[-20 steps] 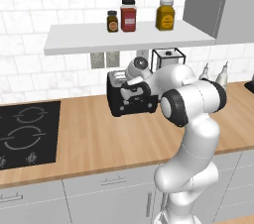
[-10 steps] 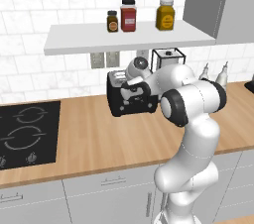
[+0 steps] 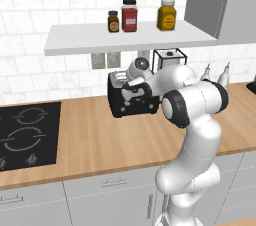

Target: Start the toaster. Once the lever pops up, take the bread to the plate on the dining counter.

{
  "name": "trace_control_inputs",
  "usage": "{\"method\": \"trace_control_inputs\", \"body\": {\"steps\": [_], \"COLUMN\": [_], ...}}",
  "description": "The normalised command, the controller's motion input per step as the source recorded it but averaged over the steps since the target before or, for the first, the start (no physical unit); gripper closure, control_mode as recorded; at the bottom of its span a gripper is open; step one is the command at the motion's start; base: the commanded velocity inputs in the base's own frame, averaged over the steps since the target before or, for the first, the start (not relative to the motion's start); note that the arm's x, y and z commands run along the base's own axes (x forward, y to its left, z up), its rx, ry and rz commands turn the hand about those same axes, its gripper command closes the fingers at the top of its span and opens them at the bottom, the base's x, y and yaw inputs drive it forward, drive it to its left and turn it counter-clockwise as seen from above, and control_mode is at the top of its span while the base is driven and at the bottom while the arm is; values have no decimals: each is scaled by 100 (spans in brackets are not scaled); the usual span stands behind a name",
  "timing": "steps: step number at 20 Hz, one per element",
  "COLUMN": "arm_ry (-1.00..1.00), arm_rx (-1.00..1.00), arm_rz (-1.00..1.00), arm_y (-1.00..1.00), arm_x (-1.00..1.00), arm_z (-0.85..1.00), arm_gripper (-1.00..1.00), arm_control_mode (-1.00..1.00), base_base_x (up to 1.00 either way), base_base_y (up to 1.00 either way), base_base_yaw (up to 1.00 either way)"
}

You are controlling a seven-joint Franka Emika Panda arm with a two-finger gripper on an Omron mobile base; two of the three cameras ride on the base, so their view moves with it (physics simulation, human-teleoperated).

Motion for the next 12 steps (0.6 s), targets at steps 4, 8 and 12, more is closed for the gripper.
{"method": "trace_control_inputs", "body": {"steps": [4, 8, 12], "arm_ry": [0, 0, 0], "arm_rx": [0, 0, 0], "arm_rz": [0, 0, 0], "arm_y": [0, 0, 0], "arm_x": [0, 0, 0], "arm_z": [0, 0, 0], "arm_gripper": [-100, -100, -100], "arm_control_mode": [-100, -100, -100], "base_base_x": [0, 0, 0], "base_base_y": [0, 0, 0], "base_base_yaw": [0, 0, 0]}}
